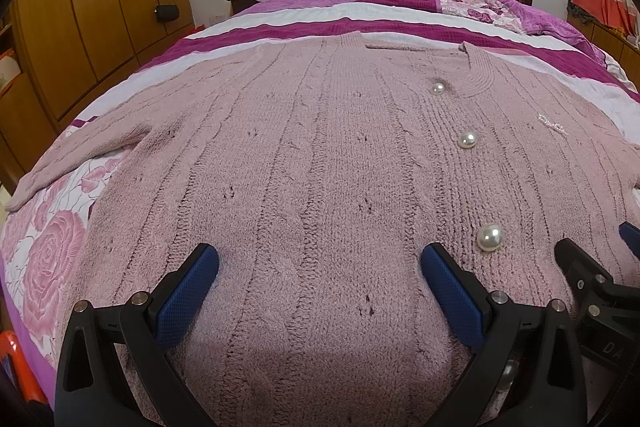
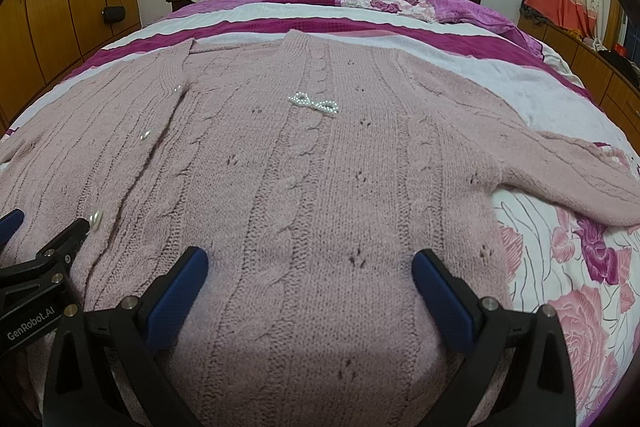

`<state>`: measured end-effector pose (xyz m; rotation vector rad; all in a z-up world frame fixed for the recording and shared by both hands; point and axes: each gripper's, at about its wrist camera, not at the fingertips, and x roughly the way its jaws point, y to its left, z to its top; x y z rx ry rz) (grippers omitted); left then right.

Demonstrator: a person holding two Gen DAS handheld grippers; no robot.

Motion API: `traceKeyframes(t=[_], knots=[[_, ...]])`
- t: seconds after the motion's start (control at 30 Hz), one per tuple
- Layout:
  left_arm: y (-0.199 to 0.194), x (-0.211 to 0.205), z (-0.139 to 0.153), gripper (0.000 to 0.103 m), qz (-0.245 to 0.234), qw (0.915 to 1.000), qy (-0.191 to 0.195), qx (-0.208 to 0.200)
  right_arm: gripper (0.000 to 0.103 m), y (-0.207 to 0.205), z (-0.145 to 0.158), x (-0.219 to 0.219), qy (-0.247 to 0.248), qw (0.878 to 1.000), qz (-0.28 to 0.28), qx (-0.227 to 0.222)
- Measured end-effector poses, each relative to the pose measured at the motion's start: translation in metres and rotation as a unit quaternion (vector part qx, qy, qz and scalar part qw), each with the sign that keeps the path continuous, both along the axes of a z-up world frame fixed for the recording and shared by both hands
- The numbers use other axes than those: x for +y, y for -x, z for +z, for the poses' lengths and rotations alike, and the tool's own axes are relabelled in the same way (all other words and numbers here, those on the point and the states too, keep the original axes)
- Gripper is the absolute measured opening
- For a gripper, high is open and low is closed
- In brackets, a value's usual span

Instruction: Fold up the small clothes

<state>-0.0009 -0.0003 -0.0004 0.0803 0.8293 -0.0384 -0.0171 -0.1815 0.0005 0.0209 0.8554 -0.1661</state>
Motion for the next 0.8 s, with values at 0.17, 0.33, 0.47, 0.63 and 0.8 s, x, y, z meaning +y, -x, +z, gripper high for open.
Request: traceKeyframes(t=[0.17,0.33,0.47,0.63,0.8], knots=[[0.0001,0.0000,-0.0001,0.084,0.000,1.0000,0.000,0.000,0.103,0.0003,0.0003,-0.0003,0.000,1.000,0.000,0.000],[0.0003,-0.0001,-0.0001,0.084,0.000,1.0000,0.000,0.000,0.103,0.0005,0.0005,-0.0005,0.000,1.000,0.000,0.000],[0.0004,-0.0001,0.0005,0.084,-0.001,1.0000,0.002,0.000,0.103,0.0006,0.0007,-0.0004,0.001,1.000,0.000,0.000],[0.0012,0.0009,0.0033,0.084,-0.002,1.0000,0.006,0.000,0.103,0.0007,0.0008,-0.0004,0.001,1.000,0.000,0.000],[0.0012,0.0010,0.0032,0.084,-0.002,1.0000,0.006,0.000,0.103,0.0004,0.0006,-0.0005,0.001,1.000,0.000,0.000]])
